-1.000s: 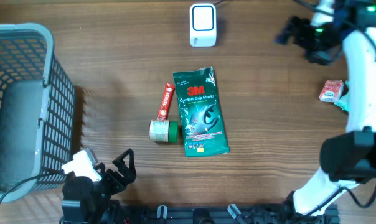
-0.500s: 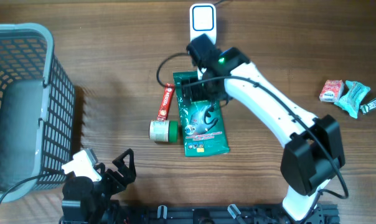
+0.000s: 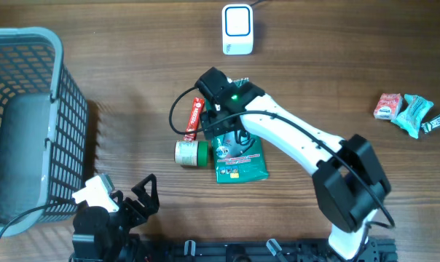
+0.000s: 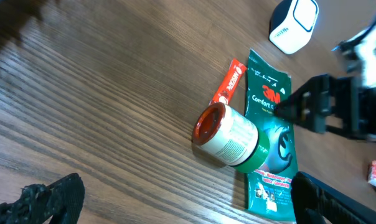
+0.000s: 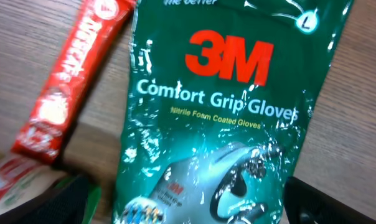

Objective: Scan the item barcode
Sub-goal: 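Move the right gripper back over the gloves pack pile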

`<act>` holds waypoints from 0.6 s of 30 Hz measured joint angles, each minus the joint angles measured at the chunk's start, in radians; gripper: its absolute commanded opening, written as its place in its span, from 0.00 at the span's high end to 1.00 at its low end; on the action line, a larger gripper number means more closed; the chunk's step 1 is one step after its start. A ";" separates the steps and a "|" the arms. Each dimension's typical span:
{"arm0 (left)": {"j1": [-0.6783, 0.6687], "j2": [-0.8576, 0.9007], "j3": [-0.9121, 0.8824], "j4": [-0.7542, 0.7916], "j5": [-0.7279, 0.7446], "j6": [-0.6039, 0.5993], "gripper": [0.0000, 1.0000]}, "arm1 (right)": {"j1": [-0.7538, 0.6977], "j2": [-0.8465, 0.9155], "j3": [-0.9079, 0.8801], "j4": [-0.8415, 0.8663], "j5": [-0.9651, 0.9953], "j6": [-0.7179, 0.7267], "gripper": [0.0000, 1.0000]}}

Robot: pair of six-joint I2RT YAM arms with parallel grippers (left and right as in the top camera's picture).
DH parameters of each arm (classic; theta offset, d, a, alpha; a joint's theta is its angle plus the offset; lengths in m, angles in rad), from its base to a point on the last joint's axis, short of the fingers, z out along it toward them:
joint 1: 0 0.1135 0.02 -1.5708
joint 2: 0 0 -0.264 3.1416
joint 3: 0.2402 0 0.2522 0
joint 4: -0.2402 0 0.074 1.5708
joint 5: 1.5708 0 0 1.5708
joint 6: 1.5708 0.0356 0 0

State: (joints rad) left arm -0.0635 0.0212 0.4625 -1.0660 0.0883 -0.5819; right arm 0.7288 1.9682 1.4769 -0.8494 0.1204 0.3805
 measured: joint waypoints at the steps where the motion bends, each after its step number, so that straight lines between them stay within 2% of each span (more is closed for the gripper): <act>1: 0.000 0.000 0.000 0.000 0.000 0.000 0.00 | 0.000 0.029 0.000 -0.001 0.006 0.000 0.00; 9: 0.000 0.000 0.000 0.000 0.000 0.000 0.00 | 0.069 0.097 0.000 0.043 0.065 0.006 0.00; 13: 0.000 0.000 0.000 -0.001 0.000 0.000 0.00 | 0.066 0.151 0.012 0.032 0.079 0.066 0.01; 14: 0.000 0.000 0.000 0.000 0.000 0.000 0.00 | 0.055 0.155 0.018 0.027 0.054 0.072 0.07; 16: 0.000 0.000 0.000 0.000 0.000 0.000 0.00 | 0.018 0.163 0.024 0.017 -0.016 0.090 0.57; 17: 0.000 0.000 0.000 0.000 0.000 0.000 0.00 | -0.002 0.169 0.032 0.000 -0.034 0.091 0.79; 18: 0.000 0.000 0.000 0.000 0.000 0.000 0.00 | -0.019 0.171 0.035 -0.011 -0.048 0.095 0.91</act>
State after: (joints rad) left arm -0.0635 0.0212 0.4625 -1.0664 0.0883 -0.5823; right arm 0.7094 2.1387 1.5124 -0.8600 0.0719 0.4751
